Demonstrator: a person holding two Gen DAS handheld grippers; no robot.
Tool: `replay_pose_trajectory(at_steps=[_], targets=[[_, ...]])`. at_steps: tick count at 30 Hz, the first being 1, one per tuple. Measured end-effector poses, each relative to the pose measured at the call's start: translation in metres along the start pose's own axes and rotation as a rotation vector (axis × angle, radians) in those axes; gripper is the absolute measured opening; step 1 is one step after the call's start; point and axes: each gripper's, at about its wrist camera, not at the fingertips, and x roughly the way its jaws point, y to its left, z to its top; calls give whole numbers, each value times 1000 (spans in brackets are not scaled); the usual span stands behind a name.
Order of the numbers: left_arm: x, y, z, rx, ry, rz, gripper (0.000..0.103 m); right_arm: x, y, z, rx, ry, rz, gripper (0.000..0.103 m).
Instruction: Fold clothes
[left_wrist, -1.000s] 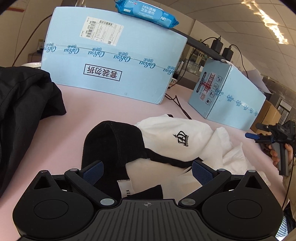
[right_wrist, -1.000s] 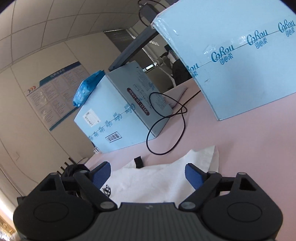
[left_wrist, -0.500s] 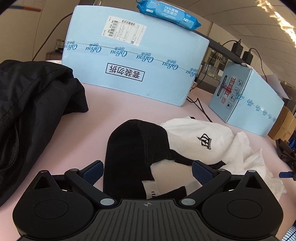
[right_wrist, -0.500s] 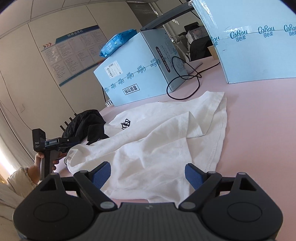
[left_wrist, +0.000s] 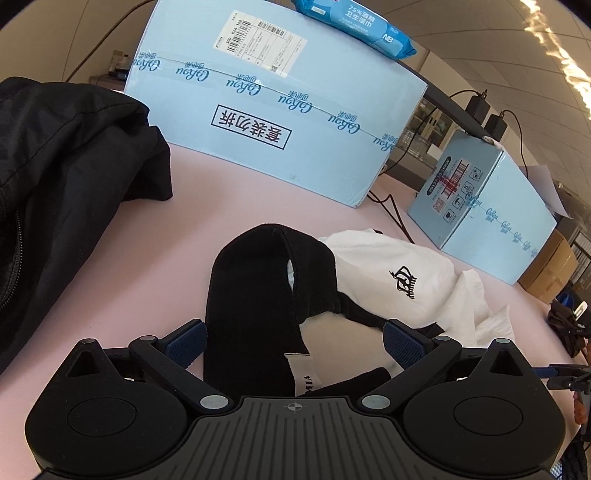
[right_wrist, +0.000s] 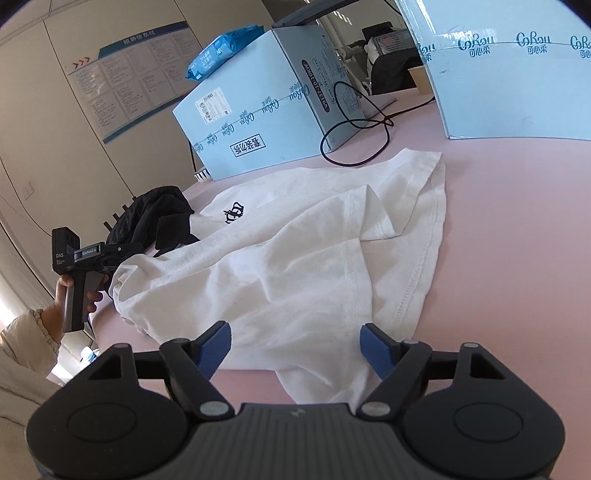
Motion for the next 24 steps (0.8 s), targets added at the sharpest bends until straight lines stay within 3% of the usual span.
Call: replay_pose_trajectory(at_steps=[1,2,3,4,8,12,14,17,19,21,24], targets=[[-1,2,2,-13,-11,2,103,0,2,0,-12,3,-12,49],[-2,4,4,-26,-19,3,103,0,3,-1,-22,6,-23,36],[-3,5,7,-36,-25,2,103,0,4,-1,-30,8,-25,15],[-4,6,10,-44,-27,-3,103,2,7,-4,-59,10,-45,9],[-6,4,20,-36,-33,-12,103,-2,19,-12,-124,-17,-86,8],[-7,-8,26,47,-18,-13,103,-11,12,-11,-91,-53,-127,19],[-6,-10,24,71,-7,-9,103,-11,2,-6,-66,-36,-144,26],[-5,-10,18,83,-1,1,103,-6,-2,-4,-66,-5,-148,28],[-5,-8,14,74,5,11,103,-5,0,-3,-67,9,-133,35],[-4,-7,12,69,10,18,103,-4,1,-1,-69,24,-118,51],[-3,-7,9,80,10,28,103,5,15,2,-113,68,-157,57]])
